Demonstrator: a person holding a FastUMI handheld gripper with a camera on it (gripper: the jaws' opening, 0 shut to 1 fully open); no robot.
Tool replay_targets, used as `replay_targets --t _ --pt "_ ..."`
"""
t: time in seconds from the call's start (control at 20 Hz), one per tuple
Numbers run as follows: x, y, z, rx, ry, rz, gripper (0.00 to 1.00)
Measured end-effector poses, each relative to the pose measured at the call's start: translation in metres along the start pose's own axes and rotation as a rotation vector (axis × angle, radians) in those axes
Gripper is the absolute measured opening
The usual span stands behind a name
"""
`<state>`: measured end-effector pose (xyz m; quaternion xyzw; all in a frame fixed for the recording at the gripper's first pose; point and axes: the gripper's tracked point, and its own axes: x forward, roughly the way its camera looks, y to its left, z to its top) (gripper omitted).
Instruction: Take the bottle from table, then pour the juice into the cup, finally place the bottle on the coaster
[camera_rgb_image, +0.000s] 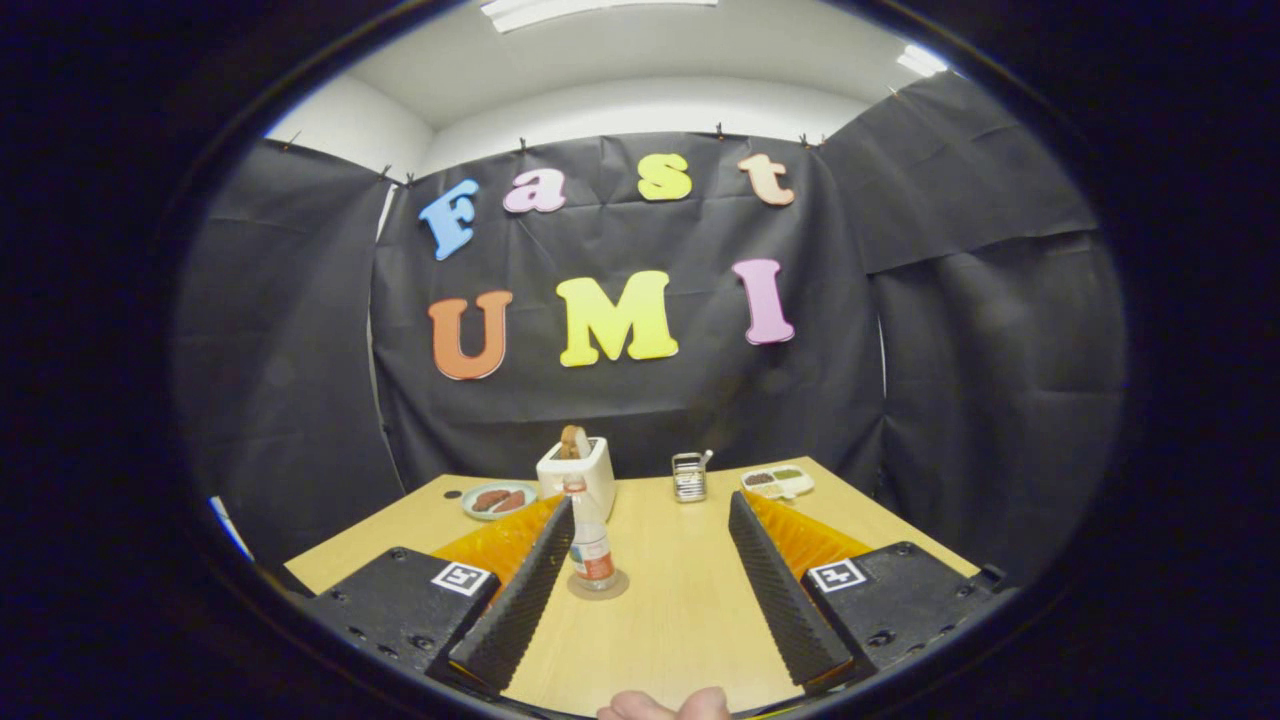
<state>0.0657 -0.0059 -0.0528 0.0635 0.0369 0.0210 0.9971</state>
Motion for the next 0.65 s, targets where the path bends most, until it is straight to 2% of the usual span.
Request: replay_targets --t 0.65 --pt "-0.012 -0.010 0.018 -0.039 -0.072 -0.024 1.00"
